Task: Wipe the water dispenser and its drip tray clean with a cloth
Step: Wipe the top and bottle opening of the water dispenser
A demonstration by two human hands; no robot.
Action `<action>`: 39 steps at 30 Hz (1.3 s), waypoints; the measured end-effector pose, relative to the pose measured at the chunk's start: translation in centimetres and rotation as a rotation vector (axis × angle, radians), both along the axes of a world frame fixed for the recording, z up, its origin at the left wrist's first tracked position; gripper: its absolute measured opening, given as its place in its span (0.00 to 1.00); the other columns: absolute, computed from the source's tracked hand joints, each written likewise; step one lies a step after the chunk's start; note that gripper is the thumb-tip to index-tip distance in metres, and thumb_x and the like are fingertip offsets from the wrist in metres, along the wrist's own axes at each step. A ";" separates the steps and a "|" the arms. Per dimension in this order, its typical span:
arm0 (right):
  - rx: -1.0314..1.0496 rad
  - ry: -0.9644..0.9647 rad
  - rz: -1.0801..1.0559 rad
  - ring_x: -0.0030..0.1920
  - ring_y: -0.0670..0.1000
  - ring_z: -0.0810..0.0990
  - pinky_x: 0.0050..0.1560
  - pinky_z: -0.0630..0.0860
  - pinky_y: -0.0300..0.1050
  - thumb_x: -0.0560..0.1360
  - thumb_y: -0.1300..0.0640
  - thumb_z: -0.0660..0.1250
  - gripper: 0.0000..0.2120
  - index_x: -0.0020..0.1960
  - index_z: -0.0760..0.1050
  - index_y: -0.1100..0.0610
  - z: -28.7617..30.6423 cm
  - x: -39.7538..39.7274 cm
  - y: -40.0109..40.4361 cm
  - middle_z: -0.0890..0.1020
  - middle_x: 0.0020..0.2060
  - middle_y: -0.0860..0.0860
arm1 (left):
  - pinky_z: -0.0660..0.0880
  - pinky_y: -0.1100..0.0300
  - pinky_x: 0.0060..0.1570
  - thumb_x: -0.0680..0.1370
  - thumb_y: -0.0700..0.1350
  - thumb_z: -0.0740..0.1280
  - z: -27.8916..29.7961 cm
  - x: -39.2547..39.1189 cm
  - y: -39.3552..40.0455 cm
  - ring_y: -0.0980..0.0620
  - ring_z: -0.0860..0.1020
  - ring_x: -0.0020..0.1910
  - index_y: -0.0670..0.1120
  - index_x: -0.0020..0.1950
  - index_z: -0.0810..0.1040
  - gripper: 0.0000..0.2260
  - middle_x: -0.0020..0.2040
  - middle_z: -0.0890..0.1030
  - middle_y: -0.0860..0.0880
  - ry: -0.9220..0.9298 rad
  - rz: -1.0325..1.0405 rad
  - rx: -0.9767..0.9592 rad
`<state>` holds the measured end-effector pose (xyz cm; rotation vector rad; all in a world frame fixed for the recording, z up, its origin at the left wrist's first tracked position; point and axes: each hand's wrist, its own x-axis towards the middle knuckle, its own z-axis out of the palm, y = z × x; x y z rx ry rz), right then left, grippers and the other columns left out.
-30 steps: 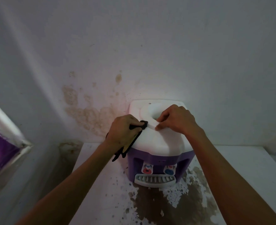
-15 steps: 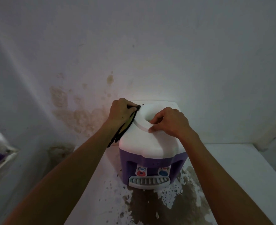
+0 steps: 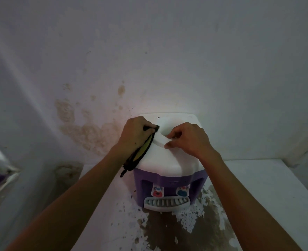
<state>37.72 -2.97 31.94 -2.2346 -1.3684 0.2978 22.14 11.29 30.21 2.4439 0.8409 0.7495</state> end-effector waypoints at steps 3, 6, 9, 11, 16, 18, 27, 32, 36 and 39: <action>0.001 -0.004 -0.001 0.47 0.43 0.79 0.39 0.69 0.38 0.64 0.42 0.81 0.14 0.47 0.84 0.43 -0.2 -0.3 0.1 0.82 0.46 0.39 | 0.68 0.66 0.54 0.79 0.44 0.70 -0.2 0.6 1.2 0.54 0.78 0.52 0.51 0.58 0.86 0.09 0.53 0.85 0.51 -0.021 0.095 -0.022; 0.007 0.013 -0.019 0.47 0.43 0.80 0.42 0.73 0.41 0.63 0.42 0.81 0.14 0.46 0.84 0.43 -0.3 -0.3 -0.2 0.83 0.46 0.39 | 0.69 0.65 0.55 0.79 0.42 0.70 -0.2 0.7 0.7 0.51 0.79 0.52 0.50 0.58 0.86 0.10 0.53 0.85 0.50 -0.044 0.094 -0.029; 0.007 0.016 -0.016 0.47 0.43 0.80 0.42 0.73 0.40 0.63 0.42 0.81 0.15 0.46 0.84 0.43 -0.2 -0.2 -0.4 0.83 0.46 0.39 | 0.69 0.75 0.50 0.77 0.44 0.74 -0.3 -0.9 0.3 0.59 0.78 0.47 0.52 0.57 0.86 0.09 0.51 0.84 0.54 -0.049 -0.017 -0.035; 0.007 0.007 -0.010 0.47 0.43 0.80 0.40 0.71 0.39 0.63 0.43 0.81 0.14 0.46 0.84 0.43 -0.1 -0.2 -0.3 0.83 0.46 0.39 | 0.71 0.76 0.49 0.75 0.45 0.76 -0.8 -2.9 0.7 0.61 0.80 0.47 0.53 0.56 0.87 0.10 0.50 0.85 0.56 -0.046 -0.097 -0.081; -0.003 -0.025 0.016 0.47 0.43 0.80 0.38 0.69 0.37 0.65 0.43 0.80 0.13 0.47 0.83 0.43 0.1 -0.1 -0.2 0.82 0.45 0.39 | 0.73 0.73 0.52 0.74 0.43 0.77 -2.1 -4.9 0.8 0.61 0.81 0.48 0.52 0.55 0.87 0.11 0.50 0.85 0.55 -0.065 -0.129 -0.090; 0.002 -0.023 0.019 0.47 0.43 0.79 0.38 0.68 0.37 0.65 0.43 0.80 0.13 0.48 0.84 0.43 0.1 -0.1 -0.2 0.81 0.45 0.39 | 0.75 0.70 0.53 0.74 0.42 0.77 -2.1 -4.5 0.9 0.60 0.81 0.47 0.52 0.55 0.87 0.10 0.49 0.85 0.55 -0.075 -0.124 -0.079; -0.007 -0.006 -0.005 0.48 0.43 0.80 0.43 0.74 0.42 0.64 0.42 0.80 0.14 0.47 0.84 0.43 -0.1 0.0 0.2 0.82 0.45 0.38 | 0.72 0.65 0.52 0.76 0.45 0.75 -0.6 -2.2 4.6 0.54 0.80 0.51 0.51 0.57 0.87 0.10 0.52 0.85 0.52 0.054 -0.018 -0.126; -0.050 0.029 -0.031 0.47 0.45 0.81 0.46 0.78 0.45 0.61 0.44 0.83 0.15 0.46 0.84 0.44 0.5 -0.2 0.7 0.84 0.44 0.40 | 0.69 0.65 0.52 0.80 0.43 0.70 -0.1 0.4 5.2 0.49 0.80 0.56 0.47 0.61 0.85 0.10 0.58 0.85 0.47 0.079 0.067 -0.120; -0.084 0.027 -0.039 0.46 0.46 0.81 0.48 0.80 0.48 0.60 0.45 0.83 0.15 0.44 0.84 0.45 0.9 -0.3 0.8 0.83 0.43 0.41 | 0.68 0.65 0.53 0.80 0.43 0.69 -0.8 0.6 4.9 0.48 0.79 0.57 0.49 0.61 0.85 0.11 0.57 0.84 0.48 0.073 0.084 -0.092; -0.091 0.019 -0.042 0.46 0.45 0.81 0.48 0.79 0.47 0.60 0.45 0.83 0.15 0.44 0.84 0.45 1.0 -0.2 0.8 0.83 0.42 0.40 | 0.67 0.65 0.51 0.78 0.45 0.72 -0.8 -0.4 5.4 0.52 0.77 0.51 0.52 0.59 0.86 0.10 0.52 0.83 0.51 0.130 0.062 -0.075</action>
